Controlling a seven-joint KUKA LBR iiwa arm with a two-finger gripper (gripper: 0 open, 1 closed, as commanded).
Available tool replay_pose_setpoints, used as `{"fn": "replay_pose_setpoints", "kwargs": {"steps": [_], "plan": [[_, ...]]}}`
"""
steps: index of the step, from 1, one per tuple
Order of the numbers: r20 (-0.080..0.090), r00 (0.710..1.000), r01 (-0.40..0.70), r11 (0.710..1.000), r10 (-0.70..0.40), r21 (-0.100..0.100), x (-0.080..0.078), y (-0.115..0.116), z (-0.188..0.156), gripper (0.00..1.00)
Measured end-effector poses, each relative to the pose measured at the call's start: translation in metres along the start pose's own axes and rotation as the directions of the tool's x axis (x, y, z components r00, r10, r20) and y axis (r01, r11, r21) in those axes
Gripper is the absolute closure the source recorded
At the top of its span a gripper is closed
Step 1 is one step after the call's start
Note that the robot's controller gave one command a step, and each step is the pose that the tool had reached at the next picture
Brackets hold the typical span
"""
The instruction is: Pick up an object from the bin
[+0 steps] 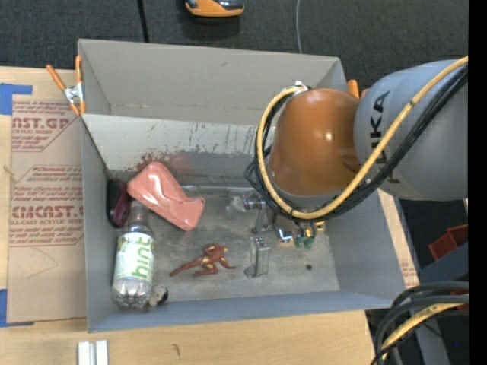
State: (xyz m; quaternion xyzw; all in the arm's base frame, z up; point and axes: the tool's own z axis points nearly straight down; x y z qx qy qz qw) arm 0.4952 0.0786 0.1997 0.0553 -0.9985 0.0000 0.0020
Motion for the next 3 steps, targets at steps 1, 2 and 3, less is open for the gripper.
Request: {"fn": "replay_pose_setpoints", "kwargs": {"steps": [1, 2, 3], "plan": [[0.008, 1.000, -0.030, 1.000, 0.030, -0.001, -0.012, 0.046, 0.009, 0.00], [0.006, 0.998, 0.061, 0.998, -0.061, -0.003, 0.001, 0.048, 0.038, 0.00], [0.009, 0.963, 0.269, 0.963, -0.269, 0.003, -0.031, 0.026, 0.092, 0.00]]}}
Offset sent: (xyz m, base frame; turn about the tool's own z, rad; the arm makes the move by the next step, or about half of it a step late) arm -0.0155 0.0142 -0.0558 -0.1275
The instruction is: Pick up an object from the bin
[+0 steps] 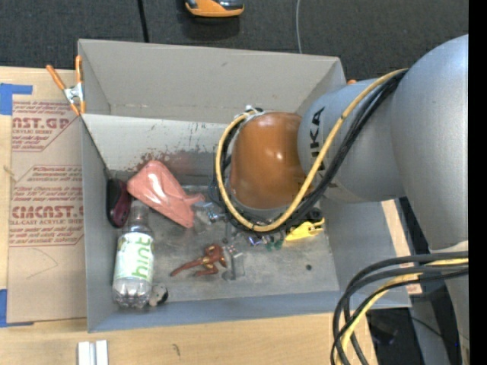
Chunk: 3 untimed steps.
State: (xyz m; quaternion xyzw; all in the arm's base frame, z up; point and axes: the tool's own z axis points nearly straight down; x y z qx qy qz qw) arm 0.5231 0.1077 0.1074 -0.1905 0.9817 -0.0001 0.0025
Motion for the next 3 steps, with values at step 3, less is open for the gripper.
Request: {"fn": "replay_pose_setpoints", "kwargs": {"steps": [3], "plan": [[-0.010, 0.997, 0.073, 0.997, -0.073, -0.004, 0.019, -0.002, -0.030, 1.00]]}}
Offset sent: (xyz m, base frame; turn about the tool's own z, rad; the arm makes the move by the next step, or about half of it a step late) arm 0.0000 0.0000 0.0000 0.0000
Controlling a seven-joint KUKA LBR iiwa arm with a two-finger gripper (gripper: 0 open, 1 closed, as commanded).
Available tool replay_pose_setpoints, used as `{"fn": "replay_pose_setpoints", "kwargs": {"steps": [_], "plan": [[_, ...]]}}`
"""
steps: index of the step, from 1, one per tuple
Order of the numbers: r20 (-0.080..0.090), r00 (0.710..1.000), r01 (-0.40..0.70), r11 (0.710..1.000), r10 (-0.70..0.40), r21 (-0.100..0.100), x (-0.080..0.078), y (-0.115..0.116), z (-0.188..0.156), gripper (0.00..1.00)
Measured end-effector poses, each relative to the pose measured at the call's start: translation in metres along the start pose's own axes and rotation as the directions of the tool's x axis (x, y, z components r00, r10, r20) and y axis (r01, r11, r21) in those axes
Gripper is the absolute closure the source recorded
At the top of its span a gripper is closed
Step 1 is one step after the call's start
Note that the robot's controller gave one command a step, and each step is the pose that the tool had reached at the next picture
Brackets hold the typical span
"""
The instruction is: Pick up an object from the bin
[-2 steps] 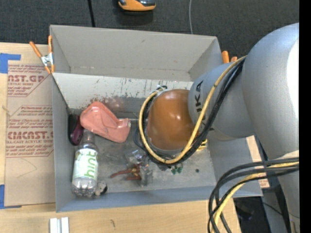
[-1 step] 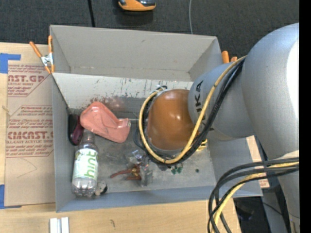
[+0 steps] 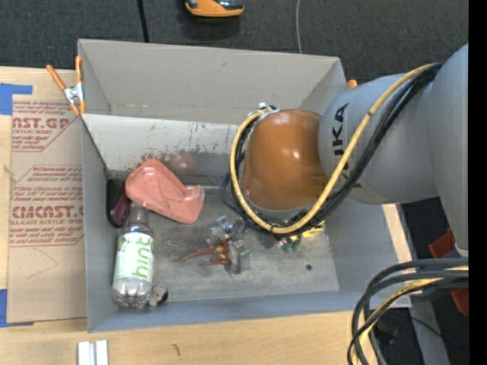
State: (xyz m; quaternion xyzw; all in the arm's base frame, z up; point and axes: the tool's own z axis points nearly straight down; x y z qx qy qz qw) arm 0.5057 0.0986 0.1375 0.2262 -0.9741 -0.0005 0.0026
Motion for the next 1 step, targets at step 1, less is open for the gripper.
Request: {"fn": "replay_pose_setpoints", "kwargs": {"steps": [1], "plan": [[0.001, 1.000, -0.026, 1.000, 0.026, 0.000, 0.0122, -0.0063, -0.0667, 1.00]]}}
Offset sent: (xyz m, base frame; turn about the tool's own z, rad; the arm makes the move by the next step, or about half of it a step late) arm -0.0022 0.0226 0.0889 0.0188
